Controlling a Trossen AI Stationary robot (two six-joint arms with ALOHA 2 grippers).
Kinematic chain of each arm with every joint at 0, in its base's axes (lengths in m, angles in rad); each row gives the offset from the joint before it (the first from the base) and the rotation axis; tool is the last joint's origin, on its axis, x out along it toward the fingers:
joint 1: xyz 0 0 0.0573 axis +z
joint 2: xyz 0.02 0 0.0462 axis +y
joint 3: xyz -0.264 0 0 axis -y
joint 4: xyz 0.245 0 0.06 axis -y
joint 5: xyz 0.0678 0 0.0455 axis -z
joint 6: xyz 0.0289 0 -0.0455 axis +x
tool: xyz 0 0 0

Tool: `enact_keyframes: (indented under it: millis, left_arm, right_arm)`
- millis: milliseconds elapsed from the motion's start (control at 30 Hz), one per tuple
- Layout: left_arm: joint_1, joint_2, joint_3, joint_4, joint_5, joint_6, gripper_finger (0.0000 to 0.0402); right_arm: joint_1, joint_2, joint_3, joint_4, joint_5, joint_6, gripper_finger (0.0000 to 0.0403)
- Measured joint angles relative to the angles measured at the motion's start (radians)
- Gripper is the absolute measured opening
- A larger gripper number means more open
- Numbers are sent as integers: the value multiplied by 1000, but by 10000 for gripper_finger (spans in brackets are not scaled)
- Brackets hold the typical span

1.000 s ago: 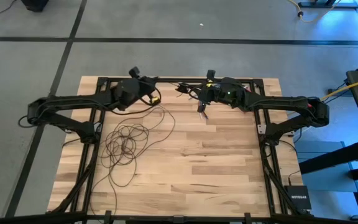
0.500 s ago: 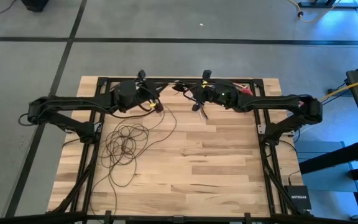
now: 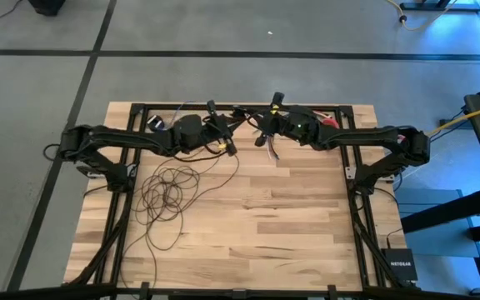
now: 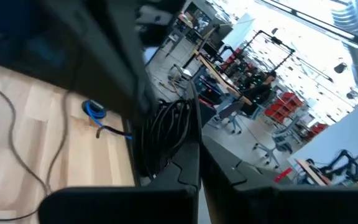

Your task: Coiling cords

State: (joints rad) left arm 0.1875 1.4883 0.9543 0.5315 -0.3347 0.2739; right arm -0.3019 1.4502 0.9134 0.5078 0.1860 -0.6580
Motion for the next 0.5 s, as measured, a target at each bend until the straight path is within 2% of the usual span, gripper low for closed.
enact_keyframes:
  millis: [267, 500]
  left_arm:
    - [-3, 101, 0, 83, 6, 1, 10]
    - [16, 135, 0, 86, 4, 60, 14]
  right_arm:
    - [0, 0, 0, 27, -3, 43, 10]
    - [1, 0, 0, 47, -35, 74, 10]
